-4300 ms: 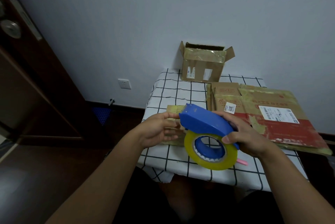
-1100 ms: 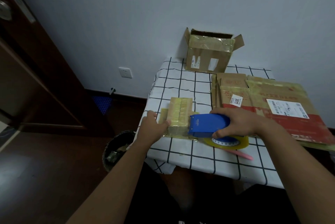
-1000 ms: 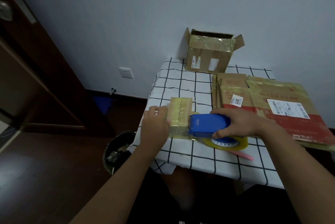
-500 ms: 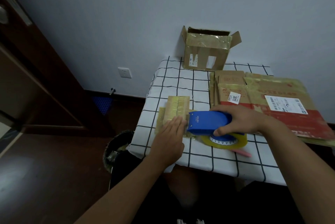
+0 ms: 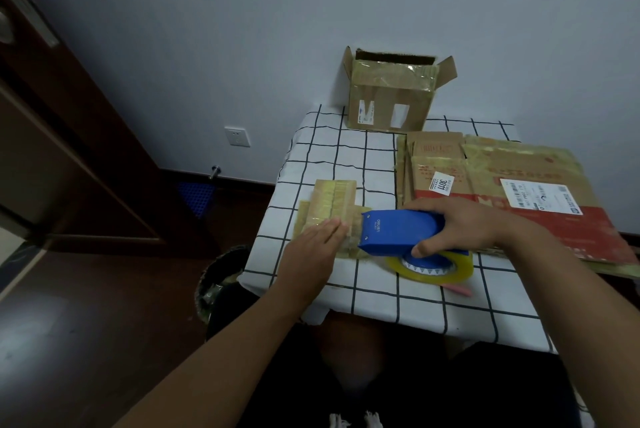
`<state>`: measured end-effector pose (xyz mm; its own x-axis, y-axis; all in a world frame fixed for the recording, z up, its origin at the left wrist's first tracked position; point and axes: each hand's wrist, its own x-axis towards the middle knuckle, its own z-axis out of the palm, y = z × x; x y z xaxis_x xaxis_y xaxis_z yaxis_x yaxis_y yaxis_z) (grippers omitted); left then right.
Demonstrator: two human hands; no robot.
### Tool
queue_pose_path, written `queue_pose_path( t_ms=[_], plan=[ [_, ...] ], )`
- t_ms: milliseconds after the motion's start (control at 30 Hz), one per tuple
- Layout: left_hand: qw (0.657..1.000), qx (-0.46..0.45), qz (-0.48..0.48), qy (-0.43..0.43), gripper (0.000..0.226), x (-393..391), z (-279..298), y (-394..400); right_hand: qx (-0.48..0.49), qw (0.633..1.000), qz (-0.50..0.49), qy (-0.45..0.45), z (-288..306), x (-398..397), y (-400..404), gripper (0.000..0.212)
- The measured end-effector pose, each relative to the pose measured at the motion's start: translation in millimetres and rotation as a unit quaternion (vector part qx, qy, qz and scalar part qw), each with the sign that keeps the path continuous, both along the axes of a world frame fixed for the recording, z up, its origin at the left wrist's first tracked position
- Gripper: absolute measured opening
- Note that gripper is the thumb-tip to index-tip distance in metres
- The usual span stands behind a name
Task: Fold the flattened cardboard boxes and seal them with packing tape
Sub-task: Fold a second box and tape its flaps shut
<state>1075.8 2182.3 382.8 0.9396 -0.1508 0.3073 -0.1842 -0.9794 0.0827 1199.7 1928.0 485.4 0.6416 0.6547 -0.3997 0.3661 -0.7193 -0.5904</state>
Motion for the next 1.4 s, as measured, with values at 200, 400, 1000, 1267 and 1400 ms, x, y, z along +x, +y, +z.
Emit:
queue_pose_path(
  t_ms=[200,400,1000,1267,1400],
  plan=[
    [1.0,-0.008,-0.006,-0.021,0.047,0,-1,1,0.005,1.0,0.0,0.013,6,-3,-8,0.05],
    [0.999,-0.016,-0.004,-0.036,0.052,0,0,-4,-0.117,0.99,0.065,-0.051,18,0,21,0.052],
    [1.0,-0.004,0.011,0.008,0.066,-4,7,-4,-0.384,0.88,0.2,-0.196,54,-16,124,0.059],
    [0.999,-0.013,0.007,-0.036,0.059,-4,1,-6,-0.314,0.927,0.075,-0.188,55,-1,72,0.074],
    [0.997,-0.035,-0.007,-0.066,0.049,-3,-6,-4,-0.146,0.972,-0.064,-0.172,62,6,47,0.053]
  ],
)
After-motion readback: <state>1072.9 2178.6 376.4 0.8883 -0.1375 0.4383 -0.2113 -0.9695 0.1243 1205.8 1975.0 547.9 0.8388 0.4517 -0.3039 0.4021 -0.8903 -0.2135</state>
